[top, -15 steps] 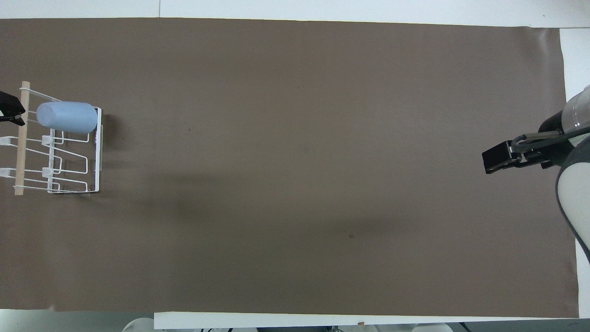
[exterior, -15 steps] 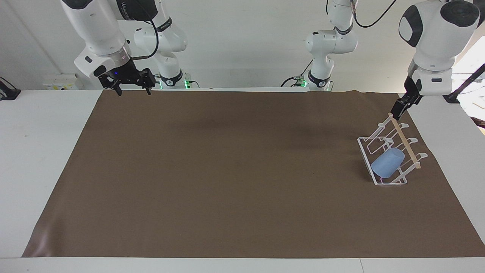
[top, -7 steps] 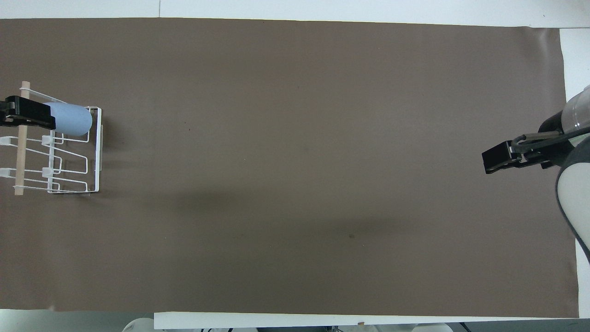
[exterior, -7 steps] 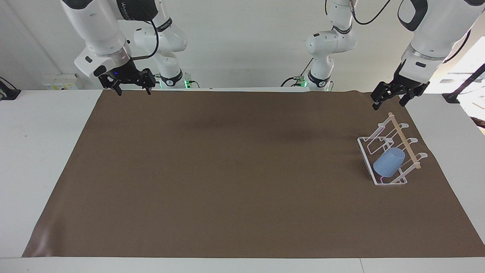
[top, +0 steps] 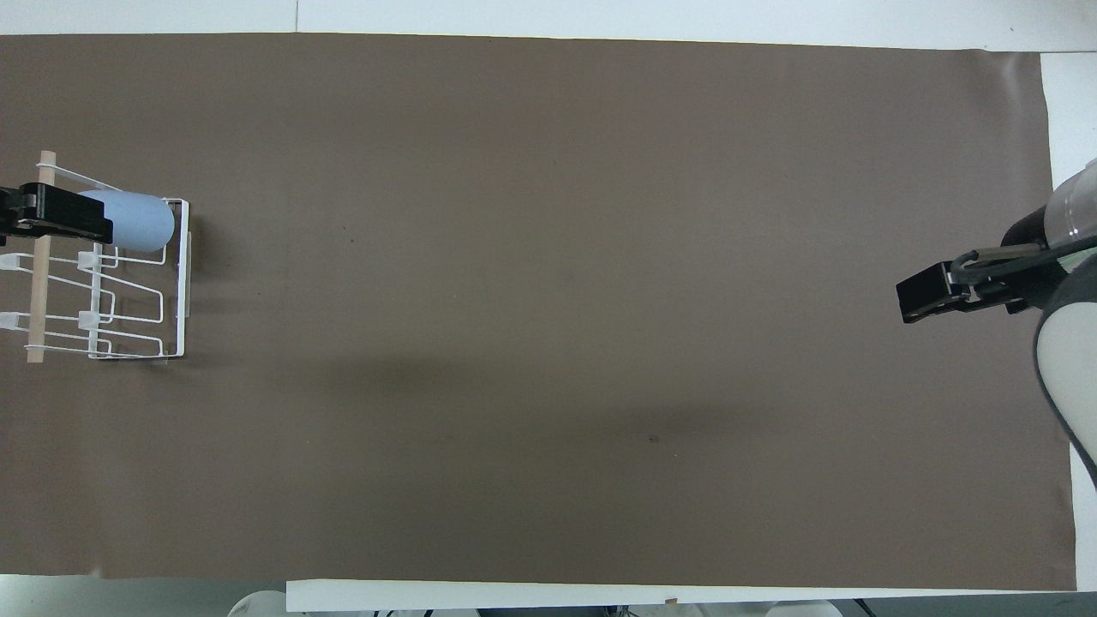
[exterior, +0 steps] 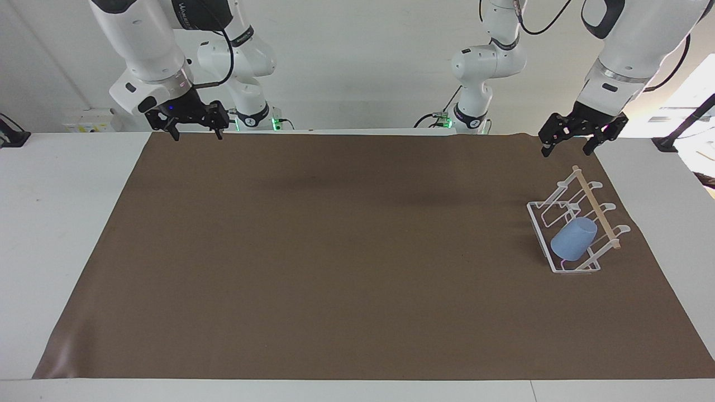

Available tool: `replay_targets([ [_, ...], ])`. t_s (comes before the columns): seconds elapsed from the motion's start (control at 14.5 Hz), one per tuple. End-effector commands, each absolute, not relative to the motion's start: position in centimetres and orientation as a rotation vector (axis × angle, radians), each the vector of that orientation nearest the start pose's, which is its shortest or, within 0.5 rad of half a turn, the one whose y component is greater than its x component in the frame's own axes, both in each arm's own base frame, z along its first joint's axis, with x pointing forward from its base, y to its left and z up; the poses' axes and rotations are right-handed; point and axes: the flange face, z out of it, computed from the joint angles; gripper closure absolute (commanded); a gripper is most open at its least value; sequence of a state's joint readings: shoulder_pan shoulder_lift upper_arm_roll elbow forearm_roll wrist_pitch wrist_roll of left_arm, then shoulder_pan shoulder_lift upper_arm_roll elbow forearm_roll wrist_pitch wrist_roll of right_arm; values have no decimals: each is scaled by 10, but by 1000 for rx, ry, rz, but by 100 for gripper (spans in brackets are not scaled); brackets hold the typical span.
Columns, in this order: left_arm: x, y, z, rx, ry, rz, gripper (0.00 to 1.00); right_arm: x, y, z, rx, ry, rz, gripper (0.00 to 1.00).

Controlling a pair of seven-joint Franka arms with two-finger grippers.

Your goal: Hang cup on cup holder

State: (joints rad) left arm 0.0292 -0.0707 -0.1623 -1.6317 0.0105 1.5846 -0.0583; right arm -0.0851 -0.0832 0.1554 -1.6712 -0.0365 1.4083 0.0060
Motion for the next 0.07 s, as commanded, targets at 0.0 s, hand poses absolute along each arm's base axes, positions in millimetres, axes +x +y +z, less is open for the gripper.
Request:
replay_targets([
  [0.0, 528, -67, 641, -3134, 130, -24, 0, 501, 32, 610, -3166, -113, 283, 1],
])
